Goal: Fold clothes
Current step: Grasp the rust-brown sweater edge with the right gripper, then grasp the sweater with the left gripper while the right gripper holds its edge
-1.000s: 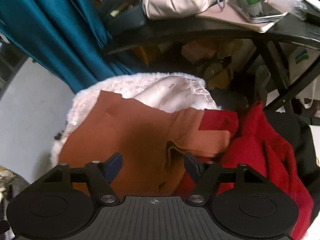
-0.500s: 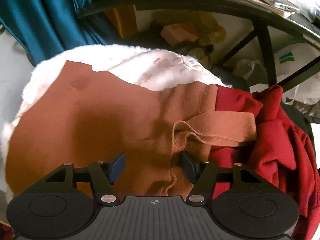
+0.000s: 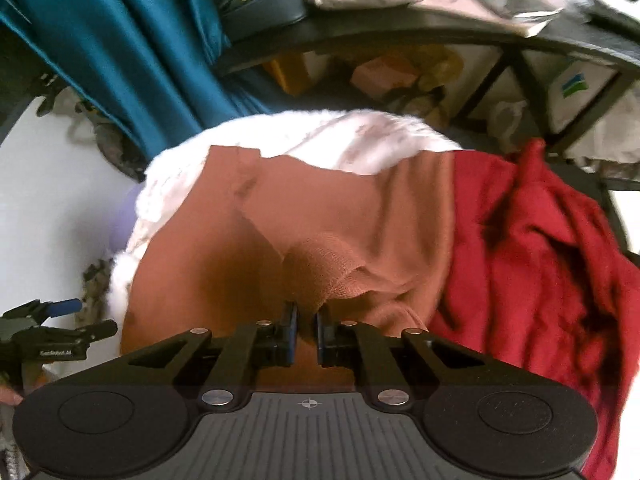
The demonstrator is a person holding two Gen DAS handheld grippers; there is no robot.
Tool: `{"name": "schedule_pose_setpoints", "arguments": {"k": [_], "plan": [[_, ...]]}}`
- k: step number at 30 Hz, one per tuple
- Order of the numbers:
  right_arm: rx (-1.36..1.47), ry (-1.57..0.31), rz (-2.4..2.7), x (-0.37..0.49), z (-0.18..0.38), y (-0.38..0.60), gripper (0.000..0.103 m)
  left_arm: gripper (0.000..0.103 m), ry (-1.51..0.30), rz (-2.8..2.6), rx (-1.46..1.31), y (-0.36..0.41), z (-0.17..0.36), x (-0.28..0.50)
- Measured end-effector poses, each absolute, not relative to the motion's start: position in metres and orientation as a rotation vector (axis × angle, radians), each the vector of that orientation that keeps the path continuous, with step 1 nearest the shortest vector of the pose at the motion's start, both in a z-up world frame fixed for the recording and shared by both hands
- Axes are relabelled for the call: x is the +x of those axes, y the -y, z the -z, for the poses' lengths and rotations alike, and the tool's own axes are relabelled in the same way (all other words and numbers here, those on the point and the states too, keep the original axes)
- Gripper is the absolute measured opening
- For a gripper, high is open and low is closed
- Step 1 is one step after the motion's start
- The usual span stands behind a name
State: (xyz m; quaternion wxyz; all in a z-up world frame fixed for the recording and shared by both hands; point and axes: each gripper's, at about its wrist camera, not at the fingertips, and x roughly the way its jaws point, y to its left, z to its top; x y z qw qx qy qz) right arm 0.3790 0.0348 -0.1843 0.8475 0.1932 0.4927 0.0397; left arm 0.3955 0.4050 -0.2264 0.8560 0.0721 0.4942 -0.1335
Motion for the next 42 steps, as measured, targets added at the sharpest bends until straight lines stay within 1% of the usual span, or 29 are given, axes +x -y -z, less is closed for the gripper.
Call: {"name": "schedule_pose_setpoints", "arguments": {"k": [5, 9, 12, 17, 21, 23, 25, 28, 29, 30, 31, 33, 34, 36, 37, 38, 39, 40, 41, 42], "plan": [[0.462, -0.949, 0.141, 0.344, 0.152, -0.024, 0.008, 0.102, -1.015, 0.416, 0.186, -0.398, 0.235, 0.413], [0.431, -0.925, 0.209, 0.325, 0.138, -0.020, 0.008, 0.102, -0.986, 0.524, 0.223, -0.389, 0.239, 0.425], [0.435, -0.949, 0.258, 0.310, 0.141, -0.016, 0.007, 0.102, -1.035, 0.683, 0.194, -0.374, 0.245, 0.433], [0.423, -0.953, 0.352, 0.292, 0.152, -0.013, 0.007, 0.102, -1.107, 0.766, 0.320, -0.345, 0.273, 0.435], [0.407, -0.949, 0.397, 0.282, 0.159, -0.013, 0.007, 0.102, -1.224, 0.826, 0.241, -0.352, 0.287, 0.426], [0.376, -0.947, 0.385, 0.282, 0.162, -0.015, 0.008, 0.098, -1.278, 0.869, 0.230, -0.357, 0.287, 0.416], [0.348, -0.945, 0.371, 0.284, 0.166, -0.018, 0.008, 0.085, -1.329, 0.881, 0.220, -0.362, 0.285, 0.409], [0.369, -0.945, 0.364, 0.290, 0.172, -0.014, 0.009, 0.076, -1.386, 0.867, 0.180, -0.371, 0.281, 0.405], [0.388, -0.945, 0.358, 0.292, 0.173, -0.012, 0.014, 0.076, -1.392, 0.858, 0.168, -0.373, 0.279, 0.406], [0.409, -0.947, 0.350, 0.294, 0.174, -0.009, 0.024, 0.076, -1.391, 0.849, 0.170, -0.373, 0.280, 0.406], [0.434, -0.946, 0.348, 0.295, 0.176, -0.005, 0.031, 0.076, -1.391, 0.838, 0.181, -0.373, 0.282, 0.407], [0.489, -0.952, 0.355, 0.293, 0.180, 0.002, 0.056, 0.076, -1.394, 0.802, 0.219, -0.369, 0.288, 0.407], [0.513, -0.963, 0.359, 0.292, 0.183, 0.004, 0.060, 0.078, -1.392, 0.786, 0.244, -0.365, 0.291, 0.407], [0.550, -0.989, 0.364, 0.289, 0.190, 0.008, 0.062, 0.080, -1.375, 0.765, 0.292, -0.359, 0.295, 0.407], [0.546, -1.006, 0.359, 0.288, 0.194, 0.007, 0.063, 0.077, -1.361, 0.756, 0.307, -0.358, 0.295, 0.407], [0.537, -1.025, 0.352, 0.285, 0.198, 0.006, 0.066, 0.070, -1.348, 0.745, 0.314, -0.357, 0.294, 0.408], [0.524, -1.042, 0.341, 0.283, 0.202, 0.004, 0.070, 0.046, -1.336, 0.726, 0.308, -0.359, 0.292, 0.409], [0.506, -1.058, 0.323, 0.282, 0.206, 0.000, 0.071, 0.033, -1.325, 0.701, 0.296, -0.362, 0.289, 0.411], [0.487, -1.074, 0.302, 0.280, 0.210, -0.004, 0.071, 0.029, -1.313, 0.678, 0.277, -0.366, 0.284, 0.413], [0.467, -1.091, 0.275, 0.280, 0.215, -0.009, 0.071, 0.019, -1.294, 0.657, 0.255, -0.371, 0.278, 0.414]]}}
